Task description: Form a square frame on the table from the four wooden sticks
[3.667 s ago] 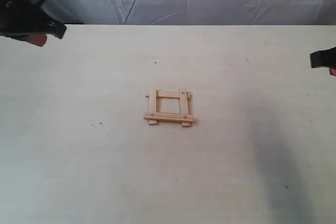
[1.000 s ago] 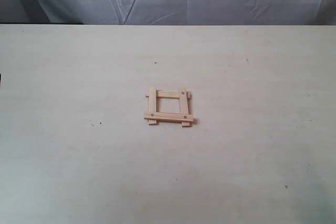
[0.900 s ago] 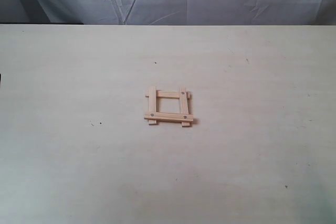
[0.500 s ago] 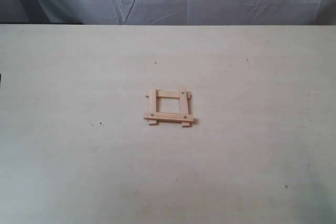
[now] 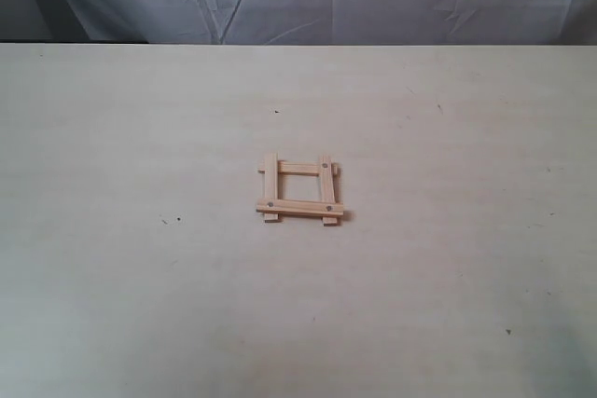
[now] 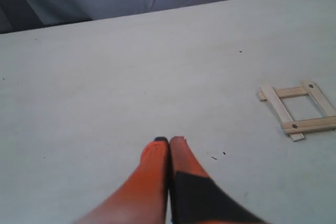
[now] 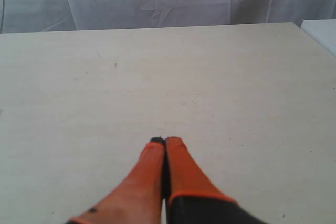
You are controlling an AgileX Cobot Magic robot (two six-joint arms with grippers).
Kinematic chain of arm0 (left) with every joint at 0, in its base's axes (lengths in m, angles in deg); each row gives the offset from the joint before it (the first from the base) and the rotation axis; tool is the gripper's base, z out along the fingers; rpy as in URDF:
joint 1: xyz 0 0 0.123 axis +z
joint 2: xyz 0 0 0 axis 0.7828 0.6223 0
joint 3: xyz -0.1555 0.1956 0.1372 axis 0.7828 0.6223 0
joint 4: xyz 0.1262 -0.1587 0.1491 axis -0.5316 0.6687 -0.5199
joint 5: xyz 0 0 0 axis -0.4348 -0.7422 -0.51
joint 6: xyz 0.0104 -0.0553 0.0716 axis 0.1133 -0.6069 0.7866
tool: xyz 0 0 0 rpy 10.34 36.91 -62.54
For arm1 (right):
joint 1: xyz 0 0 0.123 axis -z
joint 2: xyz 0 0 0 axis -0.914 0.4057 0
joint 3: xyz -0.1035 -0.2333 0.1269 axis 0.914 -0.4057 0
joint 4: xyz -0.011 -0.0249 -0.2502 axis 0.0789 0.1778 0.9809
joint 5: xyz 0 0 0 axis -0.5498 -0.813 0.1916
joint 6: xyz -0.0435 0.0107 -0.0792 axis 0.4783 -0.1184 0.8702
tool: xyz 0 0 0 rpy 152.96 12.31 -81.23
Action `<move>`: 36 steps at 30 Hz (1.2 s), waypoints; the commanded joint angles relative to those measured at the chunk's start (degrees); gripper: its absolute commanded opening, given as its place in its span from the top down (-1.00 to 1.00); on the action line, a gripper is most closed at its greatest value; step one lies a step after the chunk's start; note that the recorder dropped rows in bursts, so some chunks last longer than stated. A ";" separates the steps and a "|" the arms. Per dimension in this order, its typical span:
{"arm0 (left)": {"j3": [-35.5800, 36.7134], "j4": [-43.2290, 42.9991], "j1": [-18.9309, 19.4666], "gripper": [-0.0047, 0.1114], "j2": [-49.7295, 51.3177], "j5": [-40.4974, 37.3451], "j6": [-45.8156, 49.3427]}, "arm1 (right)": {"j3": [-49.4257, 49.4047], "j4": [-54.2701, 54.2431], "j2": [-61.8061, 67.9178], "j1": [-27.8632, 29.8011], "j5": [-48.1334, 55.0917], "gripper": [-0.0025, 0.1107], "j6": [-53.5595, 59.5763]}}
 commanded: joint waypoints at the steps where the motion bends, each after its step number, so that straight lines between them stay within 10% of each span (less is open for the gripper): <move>1: 8.87 -1.42 1.30 0.92 -10.41 5.98 -0.28 | -0.30 -0.06 -0.30 0.23 -0.70 0.96 -0.24; 13: 29.83 -3.77 2.27 0.92 -28.68 17.52 -0.28 | -0.30 -0.06 -0.30 0.23 -0.90 0.96 -0.24; 36: 30.26 -4.21 4.52 0.92 -31.45 17.70 -0.18 | -0.30 -0.06 -0.30 0.23 -0.71 0.96 -0.24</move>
